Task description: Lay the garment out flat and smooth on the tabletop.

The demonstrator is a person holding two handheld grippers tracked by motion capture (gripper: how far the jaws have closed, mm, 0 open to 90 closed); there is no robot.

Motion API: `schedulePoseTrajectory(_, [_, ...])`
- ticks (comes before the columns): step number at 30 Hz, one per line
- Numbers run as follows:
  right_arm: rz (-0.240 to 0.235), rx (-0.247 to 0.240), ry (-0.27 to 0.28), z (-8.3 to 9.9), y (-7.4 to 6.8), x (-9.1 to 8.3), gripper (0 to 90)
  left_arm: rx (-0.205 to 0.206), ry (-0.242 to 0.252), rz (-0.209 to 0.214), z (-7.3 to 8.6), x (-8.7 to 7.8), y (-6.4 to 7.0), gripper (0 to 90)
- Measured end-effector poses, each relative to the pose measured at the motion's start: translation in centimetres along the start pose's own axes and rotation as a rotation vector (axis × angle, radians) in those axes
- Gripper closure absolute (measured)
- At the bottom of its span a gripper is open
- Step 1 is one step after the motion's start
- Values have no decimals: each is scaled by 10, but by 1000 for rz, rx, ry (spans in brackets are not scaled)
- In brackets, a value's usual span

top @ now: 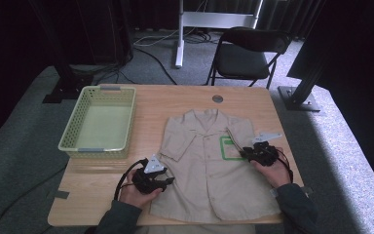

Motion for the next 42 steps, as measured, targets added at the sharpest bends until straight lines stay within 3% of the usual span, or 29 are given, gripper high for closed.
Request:
schedulePoseTrajectory(3, [10, 7, 10, -1, 1, -2, 824, 0, 0, 0, 0, 0, 0, 522])
schedulePoseTrajectory(7, [21, 5, 14, -2, 4, -6, 848, 2, 0, 1, 0, 0, 0, 517])
schedulePoseTrajectory(10, [34, -1, 19, -2, 6, -8, 851, 2, 0, 2, 0, 0, 0, 515])
schedulePoseTrajectory(31, [131, 89, 146, -9, 37, -45, 850, 0, 6, 6, 0, 0, 0, 509])
schedulePoseTrajectory(42, [178, 145, 182, 0, 53, -58, 846, 0, 7, 6, 0, 0, 0, 507])
Point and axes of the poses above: each handheld gripper's, and its own axes: x roughly forward along the jaws, z roughly out of its underside, y roughly to its right, the point moved 5 cm from there along x, roughly forward along the jaws, and after that the axes turned 10 degrees about y, right-handed, at the moved point
